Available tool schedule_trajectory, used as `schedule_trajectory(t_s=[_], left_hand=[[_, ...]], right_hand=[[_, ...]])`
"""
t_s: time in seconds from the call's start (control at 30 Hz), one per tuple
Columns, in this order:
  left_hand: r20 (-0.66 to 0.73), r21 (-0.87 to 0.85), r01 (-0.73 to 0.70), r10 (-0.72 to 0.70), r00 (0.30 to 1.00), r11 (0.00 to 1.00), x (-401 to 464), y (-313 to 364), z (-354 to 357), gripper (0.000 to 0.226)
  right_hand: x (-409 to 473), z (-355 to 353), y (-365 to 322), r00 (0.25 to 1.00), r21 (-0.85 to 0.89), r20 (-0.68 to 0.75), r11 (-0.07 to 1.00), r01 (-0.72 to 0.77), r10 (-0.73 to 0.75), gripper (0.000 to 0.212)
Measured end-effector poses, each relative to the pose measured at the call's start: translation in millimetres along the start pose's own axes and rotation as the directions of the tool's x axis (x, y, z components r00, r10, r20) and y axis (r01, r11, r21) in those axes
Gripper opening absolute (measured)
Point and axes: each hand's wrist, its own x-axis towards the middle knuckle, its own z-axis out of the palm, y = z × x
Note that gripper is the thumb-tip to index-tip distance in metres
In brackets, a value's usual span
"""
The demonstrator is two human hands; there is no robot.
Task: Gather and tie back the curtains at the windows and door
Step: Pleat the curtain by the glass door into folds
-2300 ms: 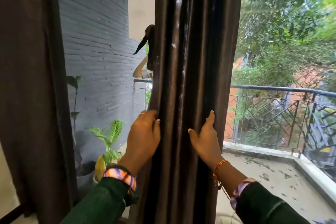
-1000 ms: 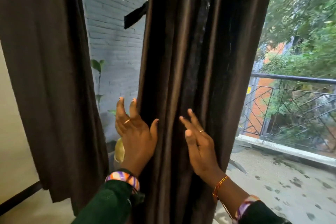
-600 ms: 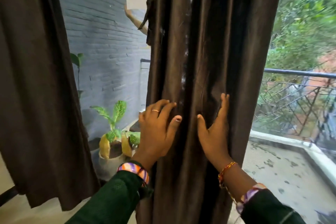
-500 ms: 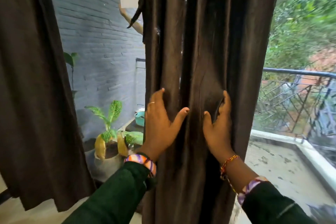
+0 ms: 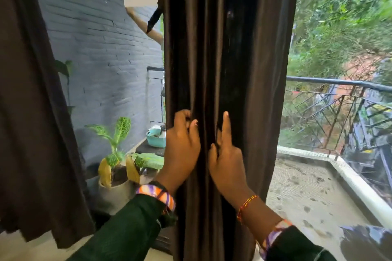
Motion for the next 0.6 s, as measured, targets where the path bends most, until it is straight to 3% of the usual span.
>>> schedule_trajectory(t_s=[0.13,0.3,0.4,0.47,0.53,0.6], left_hand=[[0.091,-0.007,-0.009,0.009,0.996,1.000,-3.2,5.4,-6.2,0.032],[0.232,-0.099,-0.029,0.051,0.971,0.995,-10.3,12.0,-20.1,0.016],[0.348,-0.267,0.131,-0.032,0.937,0.955,-6.6,19.2,-26.8,0.026],[0.225,-0.233,0.143,-0.090,0.970,0.962,-0.2,12.4,-29.3,0.028],[-0.031,-0.006,0.069,-0.070,0.997,0.998,7.5,-1.2,-33.3,0.024],[-0.113,0.255,0.047,-0.019,0.993,0.966,13.6,-11.1,-39.2,0.028]], right_hand=[[-7.4,6.2,-15.0,0.999,0.035,0.043,0.999,0.013,-0.014,0.081],[-11.8,3.7,-22.4,0.999,0.126,0.046,0.992,-0.029,0.023,0.062],[-7.7,5.3,-27.0,0.999,0.171,-0.024,0.985,-0.034,0.039,0.060],[-2.3,6.0,-24.2,0.992,0.143,-0.087,0.986,-0.083,0.096,0.052],[1.0,4.5,-23.0,0.983,0.093,-0.100,0.985,-0.145,0.154,0.047],[-0.1,3.1,-26.7,0.982,0.054,-0.081,0.985,-0.164,0.168,0.048]])
